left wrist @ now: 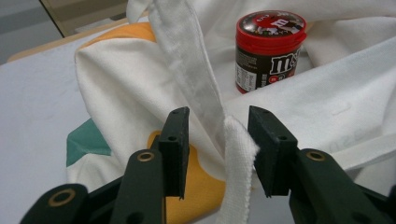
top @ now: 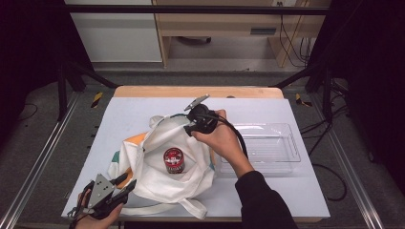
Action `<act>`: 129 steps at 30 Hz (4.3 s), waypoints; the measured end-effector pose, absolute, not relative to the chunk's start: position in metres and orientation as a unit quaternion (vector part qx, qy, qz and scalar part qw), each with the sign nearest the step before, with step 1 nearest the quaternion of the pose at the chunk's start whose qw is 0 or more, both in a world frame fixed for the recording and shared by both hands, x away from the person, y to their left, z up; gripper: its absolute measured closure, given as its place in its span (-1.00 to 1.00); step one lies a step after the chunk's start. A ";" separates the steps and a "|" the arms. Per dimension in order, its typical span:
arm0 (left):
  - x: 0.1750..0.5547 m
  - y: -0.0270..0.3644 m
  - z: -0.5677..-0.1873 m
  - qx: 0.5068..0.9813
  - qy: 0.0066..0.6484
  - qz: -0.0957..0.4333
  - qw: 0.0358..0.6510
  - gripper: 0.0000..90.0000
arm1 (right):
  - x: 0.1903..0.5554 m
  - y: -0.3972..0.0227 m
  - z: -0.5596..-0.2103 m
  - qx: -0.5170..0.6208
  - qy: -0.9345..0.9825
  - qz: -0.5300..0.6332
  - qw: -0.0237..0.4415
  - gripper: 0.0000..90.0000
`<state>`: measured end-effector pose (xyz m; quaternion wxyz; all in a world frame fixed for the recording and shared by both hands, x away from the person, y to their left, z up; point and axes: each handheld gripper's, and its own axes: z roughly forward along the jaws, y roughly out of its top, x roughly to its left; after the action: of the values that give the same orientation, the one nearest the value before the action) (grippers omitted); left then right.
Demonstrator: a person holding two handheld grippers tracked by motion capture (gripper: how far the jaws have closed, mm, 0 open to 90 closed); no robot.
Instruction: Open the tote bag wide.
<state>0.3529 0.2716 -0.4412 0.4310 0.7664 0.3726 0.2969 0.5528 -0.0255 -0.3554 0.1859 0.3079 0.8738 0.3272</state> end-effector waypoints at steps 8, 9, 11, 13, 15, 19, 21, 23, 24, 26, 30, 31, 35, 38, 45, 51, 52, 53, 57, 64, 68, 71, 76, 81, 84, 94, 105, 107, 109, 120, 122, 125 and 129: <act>0.353 0.269 -0.441 0.762 0.373 0.307 0.432 0.24 | 0.498 -0.046 -0.343 0.296 0.867 0.347 0.201 0.06; 0.353 0.269 -0.442 0.762 0.373 0.307 0.431 0.24 | 0.492 -0.049 -0.343 0.297 0.866 0.350 0.201 0.07; 0.354 0.268 -0.442 0.763 0.372 0.308 0.429 0.24 | 0.480 -0.054 -0.345 0.299 0.864 0.352 0.200 0.10; 0.354 0.267 -0.442 0.765 0.371 0.308 0.426 0.25 | 0.468 -0.059 -0.349 0.303 0.863 0.350 0.202 0.11; 0.354 0.266 -0.443 0.768 0.371 0.307 0.422 0.27 | 0.458 -0.063 -0.355 0.308 0.861 0.352 0.199 0.15; 0.354 0.265 -0.445 0.772 0.371 0.304 0.417 0.30 | 0.440 -0.071 -0.367 0.317 0.858 0.344 0.209 0.24; 0.355 0.265 -0.445 0.773 0.373 0.302 0.415 0.31 | 0.434 -0.075 -0.370 0.326 0.855 0.347 0.207 0.25; 0.355 0.264 -0.445 0.774 0.371 0.301 0.416 0.34 | 0.428 -0.079 -0.374 0.331 0.851 0.349 0.211 0.25; 0.355 0.264 -0.446 0.775 0.371 0.299 0.415 0.36 | 0.425 -0.080 -0.376 0.332 0.851 0.347 0.213 0.25; 0.355 0.264 -0.446 0.777 0.370 0.297 0.413 0.40 | 0.420 -0.083 -0.379 0.337 0.849 0.349 0.211 0.27; 0.356 0.263 -0.447 0.781 0.369 0.291 0.412 0.50 | 0.411 -0.088 -0.385 0.344 0.845 0.352 0.208 0.27; 0.356 0.263 -0.447 0.783 0.368 0.290 0.410 0.55 | 0.409 -0.090 -0.387 0.346 0.844 0.354 0.208 0.29; 0.357 0.262 -0.449 0.788 0.367 0.286 0.404 0.64 | 0.405 -0.098 -0.401 0.360 0.841 0.350 0.201 0.33; 0.358 0.262 -0.450 0.789 0.367 0.283 0.403 0.70 | 0.405 -0.103 -0.411 0.371 0.837 0.352 0.193 0.38; 0.360 0.260 -0.451 0.795 0.361 0.284 0.395 0.73 | 0.406 -0.107 -0.430 0.377 0.836 0.353 0.184 0.60; 0.360 0.261 -0.452 0.795 0.367 0.275 0.398 0.78 | 0.407 -0.109 -0.442 0.384 0.831 0.356 0.185 0.77; 0.360 0.261 -0.451 0.792 0.369 0.275 0.401 0.79 | 0.407 -0.110 -0.443 0.382 0.832 0.357 0.187 0.78; 0.360 0.261 -0.450 0.791 0.368 0.278 0.402 0.80 | 0.406 -0.110 -0.443 0.384 0.831 0.357 0.187 0.81; 0.355 0.260 -0.444 0.781 0.358 0.300 0.416 0.81 | 0.402 -0.112 -0.434 0.379 0.828 0.364 0.198 0.85; 0.354 0.253 -0.445 0.792 0.351 0.294 0.405 0.81 | 0.391 -0.127 -0.432 0.384 0.824 0.367 0.197 0.87; 0.357 0.252 -0.449 0.800 0.357 0.284 0.390 0.81 | 0.397 -0.125 -0.446 0.389 0.830 0.352 0.188 0.87; 0.358 0.251 -0.451 0.806 0.356 0.278 0.383 0.81 | 0.402 -0.125 -0.453 0.396 0.830 0.351 0.176 0.86; 0.358 0.253 -0.451 0.802 0.351 0.284 0.391 0.77 | 0.402 -0.127 -0.456 0.394 0.828 0.360 0.172 0.80; 0.358 0.258 -0.449 0.792 0.352 0.290 0.406 0.64 | 0.401 -0.129 -0.451 0.390 0.819 0.377 0.185 0.58; 0.357 0.259 -0.448 0.786 0.353 0.294 0.413 0.53 | 0.400 -0.132 -0.446 0.388 0.811 0.392 0.196 0.45; 0.351 0.258 -0.441 0.766 0.360 0.304 0.438 0.22 | 0.391 -0.136 -0.433 0.360 0.803 0.426 0.211 0.21; 0.365 0.259 -0.419 0.754 0.365 0.320 0.443 0.08 | 0.386 -0.113 -0.401 0.299 0.822 0.445 0.194 0.38; 0.370 0.257 -0.412 0.758 0.361 0.321 0.440 0.05 | 0.387 -0.101 -0.397 0.280 0.831 0.444 0.185 0.43; 0.375 0.254 -0.405 0.762 0.355 0.323 0.435 0.03 | 0.388 -0.087 -0.396 0.260 0.842 0.439 0.176 0.45; 0.411 0.235 -0.383 0.788 0.337 0.322 0.403 -0.04 | 0.399 -0.050 -0.410 0.222 0.875 0.414 0.116 0.37; 0.420 0.235 -0.381 0.790 0.342 0.317 0.399 -0.06 | 0.401 -0.050 -0.412 0.220 0.876 0.415 0.107 0.29; 0.431 0.235 -0.382 0.791 0.347 0.307 0.400 -0.06 | 0.403 -0.048 -0.415 0.218 0.879 0.415 0.091 0.25; 0.444 0.235 -0.387 0.793 0.353 0.297 0.397 -0.05 | 0.407 -0.042 -0.422 0.209 0.886 0.406 0.083 0.19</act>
<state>0.4439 0.2353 -0.3865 0.3973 0.7933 0.3530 0.2971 0.4067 -0.0421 -0.4224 0.0827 0.2091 0.8857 0.4061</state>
